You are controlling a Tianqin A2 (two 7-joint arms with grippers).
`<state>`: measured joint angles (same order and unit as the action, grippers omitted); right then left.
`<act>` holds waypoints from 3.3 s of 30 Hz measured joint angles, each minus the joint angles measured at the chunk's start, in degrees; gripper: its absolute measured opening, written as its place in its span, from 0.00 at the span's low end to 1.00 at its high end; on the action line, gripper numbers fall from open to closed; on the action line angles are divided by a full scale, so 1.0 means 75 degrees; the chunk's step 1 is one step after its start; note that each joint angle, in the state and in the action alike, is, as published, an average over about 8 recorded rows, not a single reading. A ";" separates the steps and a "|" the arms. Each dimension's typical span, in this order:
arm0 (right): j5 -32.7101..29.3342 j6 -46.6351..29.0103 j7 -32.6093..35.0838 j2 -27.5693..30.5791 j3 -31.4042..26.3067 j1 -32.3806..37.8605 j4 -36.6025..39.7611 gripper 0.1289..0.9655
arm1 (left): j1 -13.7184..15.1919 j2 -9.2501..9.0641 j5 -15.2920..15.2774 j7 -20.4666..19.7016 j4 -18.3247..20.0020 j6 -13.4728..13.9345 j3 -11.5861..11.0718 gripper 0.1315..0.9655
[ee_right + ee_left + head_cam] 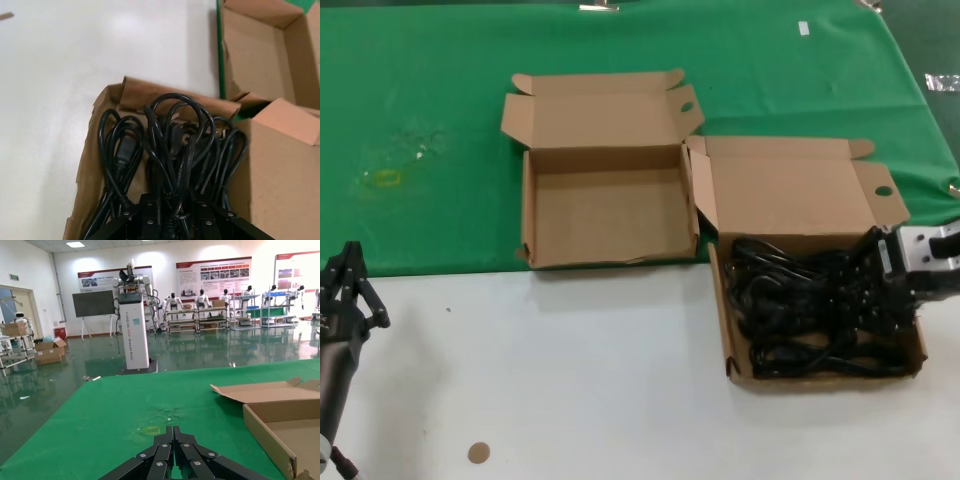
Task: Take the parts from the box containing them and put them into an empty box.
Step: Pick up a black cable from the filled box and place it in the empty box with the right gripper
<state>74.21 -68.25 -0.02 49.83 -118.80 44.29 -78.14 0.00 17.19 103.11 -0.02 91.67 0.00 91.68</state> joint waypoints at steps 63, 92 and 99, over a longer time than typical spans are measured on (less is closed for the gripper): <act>-0.1429 0.2751 0.1063 -0.5522 -0.1283 0.3444 0.5728 0.13 | 0.0000 0.0000 0.0000 0.0000 0.0000 0.0000 0.0000 0.02; -0.1516 0.2801 0.0790 -0.5474 -0.1318 0.3460 0.5325 0.39 | 0.0000 0.0000 0.0000 0.0000 0.0000 0.0000 0.0000 0.02; -0.1539 0.2781 0.0647 -0.5398 -0.1293 0.3410 0.5091 0.56 | 0.0000 0.0000 0.0000 0.0000 0.0000 0.0000 0.0000 0.02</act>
<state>62.67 -47.39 4.83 9.34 -128.50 69.87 -39.96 0.00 17.19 103.11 -0.02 91.67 0.00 91.68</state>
